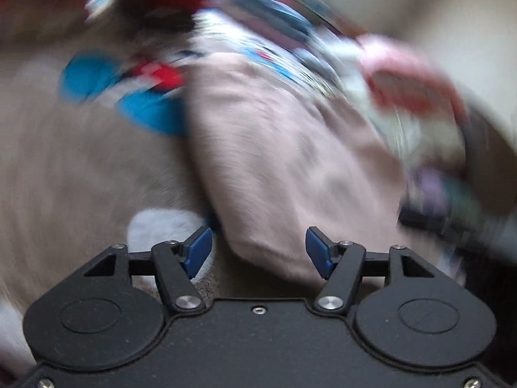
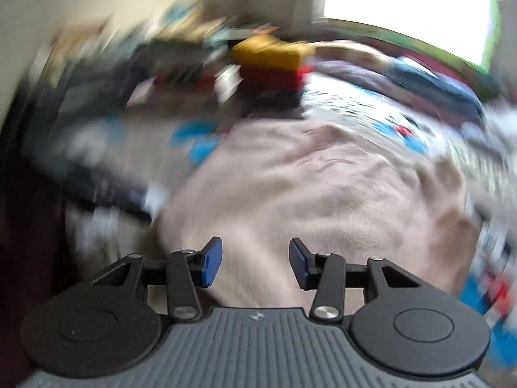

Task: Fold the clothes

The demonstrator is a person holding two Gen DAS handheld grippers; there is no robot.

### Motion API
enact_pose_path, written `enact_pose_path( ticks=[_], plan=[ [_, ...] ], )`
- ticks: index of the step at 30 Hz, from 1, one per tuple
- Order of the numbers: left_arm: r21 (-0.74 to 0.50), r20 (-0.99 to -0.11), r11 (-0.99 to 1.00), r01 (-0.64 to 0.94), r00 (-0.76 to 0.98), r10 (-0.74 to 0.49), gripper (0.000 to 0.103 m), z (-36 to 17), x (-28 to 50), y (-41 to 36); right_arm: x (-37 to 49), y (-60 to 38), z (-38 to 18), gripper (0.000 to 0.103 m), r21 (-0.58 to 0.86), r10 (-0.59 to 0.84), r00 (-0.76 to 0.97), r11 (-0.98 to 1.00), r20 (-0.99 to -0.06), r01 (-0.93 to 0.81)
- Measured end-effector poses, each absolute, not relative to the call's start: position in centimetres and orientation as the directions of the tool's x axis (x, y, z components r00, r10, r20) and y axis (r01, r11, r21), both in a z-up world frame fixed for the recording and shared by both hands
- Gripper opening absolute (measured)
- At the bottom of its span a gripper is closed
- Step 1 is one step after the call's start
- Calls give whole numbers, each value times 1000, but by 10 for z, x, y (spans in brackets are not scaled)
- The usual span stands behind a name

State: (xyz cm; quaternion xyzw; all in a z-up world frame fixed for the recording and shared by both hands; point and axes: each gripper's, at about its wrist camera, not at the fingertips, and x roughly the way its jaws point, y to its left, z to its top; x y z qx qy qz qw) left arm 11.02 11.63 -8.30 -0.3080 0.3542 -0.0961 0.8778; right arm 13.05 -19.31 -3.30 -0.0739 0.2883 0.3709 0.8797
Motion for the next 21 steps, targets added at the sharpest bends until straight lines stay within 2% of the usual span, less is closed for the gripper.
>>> enact_pose_path(
  ticks=[3,6,9,13,16,17,18,21],
  plan=[
    [-743,-496,655,-138,771,-400,63,-100,109,127,153,-197,-64,46,287,642,576,755,-505,-590],
    [-798,-458,577,-177,800,-387,63,-112,113,126,172,-200,-107,47,496,696,543,717,-471,-489],
    [-801,-451,566,-196,819,-354,63,-118,121,120,172,-200,-143,47,565,713,527,695,-461,-445],
    [-774,-457,604,-191,829,-323,59,-117,137,104,169,-209,-154,46,597,748,528,651,-401,-469],
    [-713,-506,668,-211,815,-283,40,-117,144,91,170,-211,-155,45,604,761,516,638,-394,-479],
    [-689,-525,688,-226,811,-259,25,-117,144,87,168,-211,-155,45,599,763,514,636,-393,-486],
    [-666,-542,706,-240,806,-237,15,-116,141,86,167,-211,-156,45,600,767,509,631,-390,-491],
    [-598,-564,762,-248,805,-182,11,-106,134,83,169,-215,-155,45,632,795,479,595,-372,-497]
  ],
)
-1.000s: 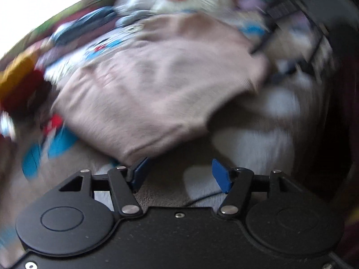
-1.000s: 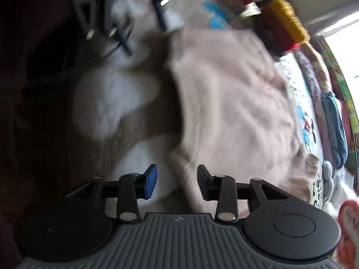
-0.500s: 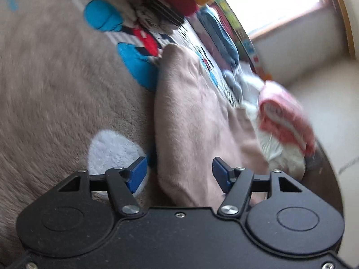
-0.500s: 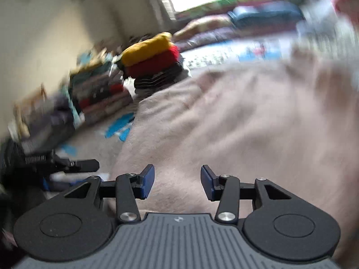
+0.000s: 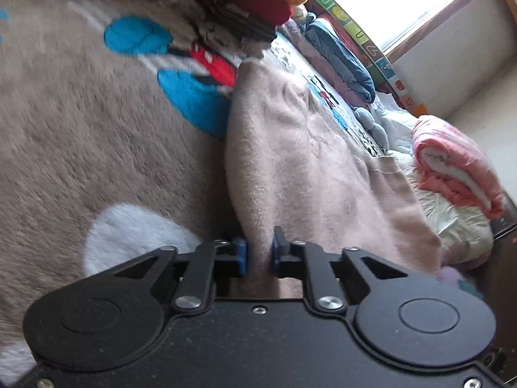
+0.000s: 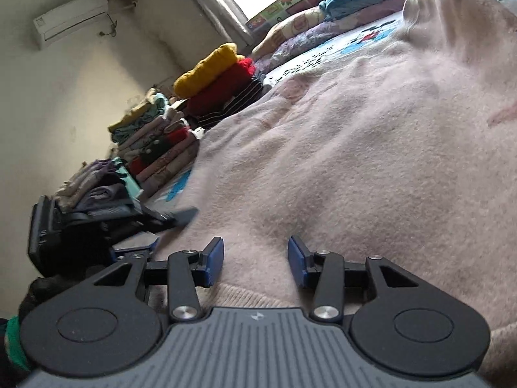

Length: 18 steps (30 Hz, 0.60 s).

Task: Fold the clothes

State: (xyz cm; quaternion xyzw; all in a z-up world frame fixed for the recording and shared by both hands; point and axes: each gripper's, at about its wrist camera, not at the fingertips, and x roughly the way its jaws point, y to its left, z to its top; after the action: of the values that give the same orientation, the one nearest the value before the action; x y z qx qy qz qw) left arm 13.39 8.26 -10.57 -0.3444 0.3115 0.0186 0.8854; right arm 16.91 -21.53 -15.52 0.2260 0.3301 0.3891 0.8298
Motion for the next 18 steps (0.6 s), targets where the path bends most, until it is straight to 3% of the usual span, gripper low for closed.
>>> enact_pose_path(
  ticks=[9,13,18],
  plan=[
    [-327,-622,922,-207,782,-45,10,-71,114,55,178,-243,-150,47,787,895,317,433,-315,-439],
    [-152,-656,965,-216,752,65,11,-72,124,33,183,-254,-146,47,823,914,294,386,-280,-416],
    [285,-551,953,-99,797,248,11,-70,131,-37,189,-267,-140,48,835,910,346,366,-229,-410]
  ],
)
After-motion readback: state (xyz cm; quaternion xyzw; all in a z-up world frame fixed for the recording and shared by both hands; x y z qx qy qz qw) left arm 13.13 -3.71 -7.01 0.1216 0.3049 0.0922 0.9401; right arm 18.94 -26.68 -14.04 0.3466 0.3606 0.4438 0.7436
